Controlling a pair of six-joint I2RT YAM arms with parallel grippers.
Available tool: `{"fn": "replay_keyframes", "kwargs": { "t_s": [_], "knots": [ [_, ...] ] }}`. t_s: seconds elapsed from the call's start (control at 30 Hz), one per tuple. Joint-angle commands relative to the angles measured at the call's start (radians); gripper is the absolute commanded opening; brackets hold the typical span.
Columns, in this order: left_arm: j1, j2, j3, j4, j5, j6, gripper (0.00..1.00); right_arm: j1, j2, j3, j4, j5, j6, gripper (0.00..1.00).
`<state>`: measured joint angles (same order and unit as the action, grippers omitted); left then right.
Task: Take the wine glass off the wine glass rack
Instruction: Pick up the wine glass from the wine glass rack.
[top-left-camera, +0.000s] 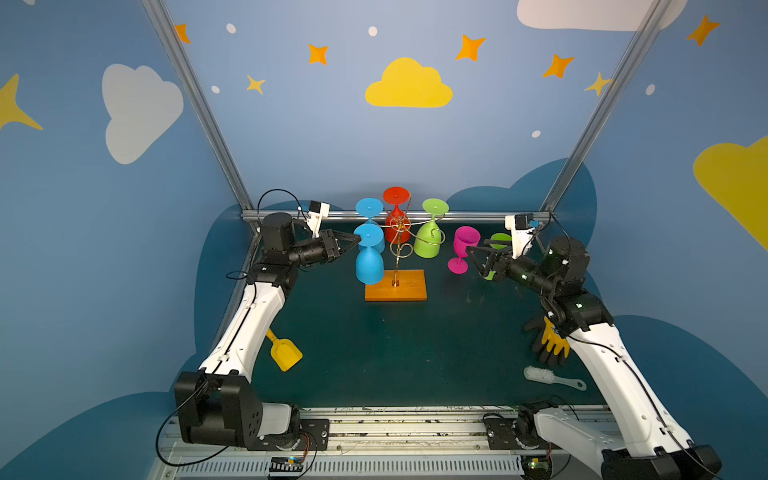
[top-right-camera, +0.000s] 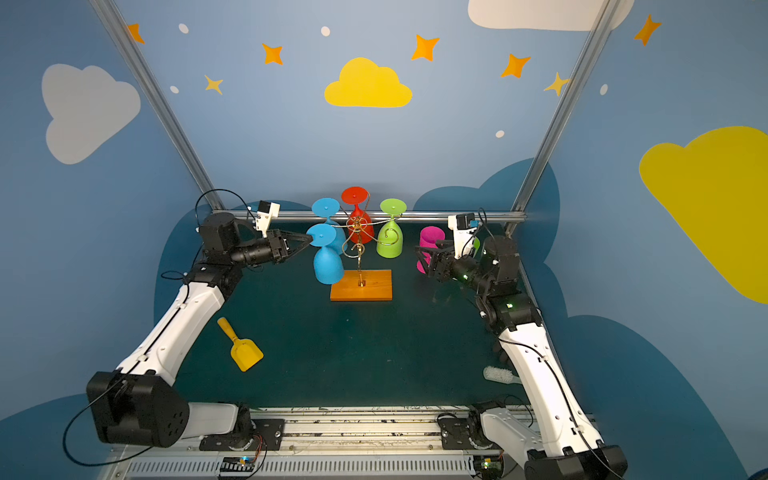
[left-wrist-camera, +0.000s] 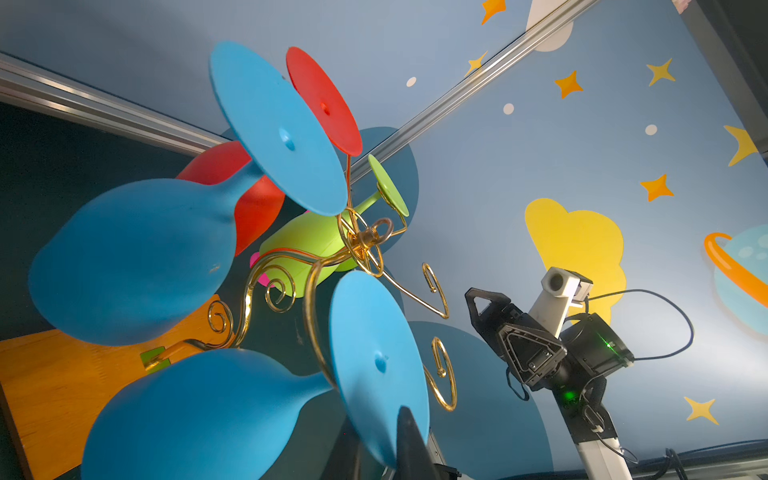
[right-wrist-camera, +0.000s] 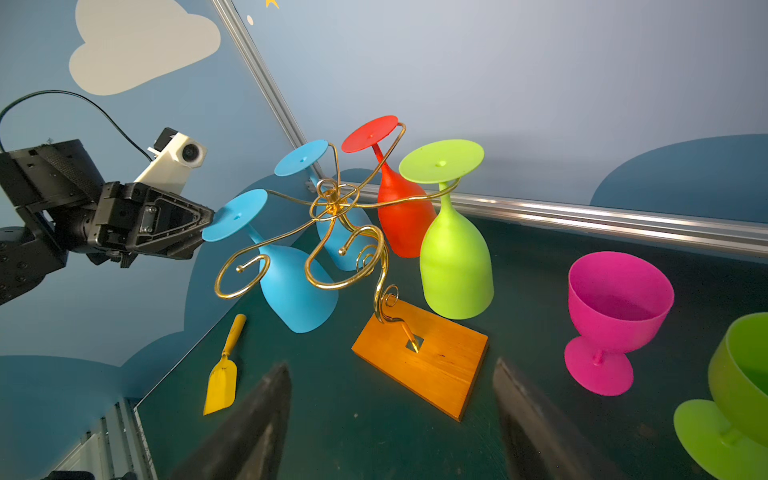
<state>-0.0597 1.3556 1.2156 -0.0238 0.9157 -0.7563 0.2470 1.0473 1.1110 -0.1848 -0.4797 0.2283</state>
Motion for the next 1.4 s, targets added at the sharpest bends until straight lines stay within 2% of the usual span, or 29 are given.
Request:
{"fn": "replay_keyframes", "kwargs": {
  "t_s": [0.0,0.53,1.17,1.37],
  "knots": [
    [0.002,-0.026,0.038,-0.025,-0.006,0.026,0.15,0.006,-0.018,-0.007,0.004,0.004,0.001,0.76],
    [0.012,-0.039,0.047,-0.044,-0.018,0.004,0.06,0.008,-0.016,-0.003,0.007,0.001,0.003,0.76],
    [0.045,-0.065,0.038,0.002,0.017,-0.13,0.03,0.008,-0.031,-0.007,-0.007,0.004,0.003,0.76],
    [0.073,-0.074,0.002,0.107,0.051,-0.229,0.03,0.007,-0.042,-0.013,-0.012,0.006,0.003,0.76]
  ]
}}
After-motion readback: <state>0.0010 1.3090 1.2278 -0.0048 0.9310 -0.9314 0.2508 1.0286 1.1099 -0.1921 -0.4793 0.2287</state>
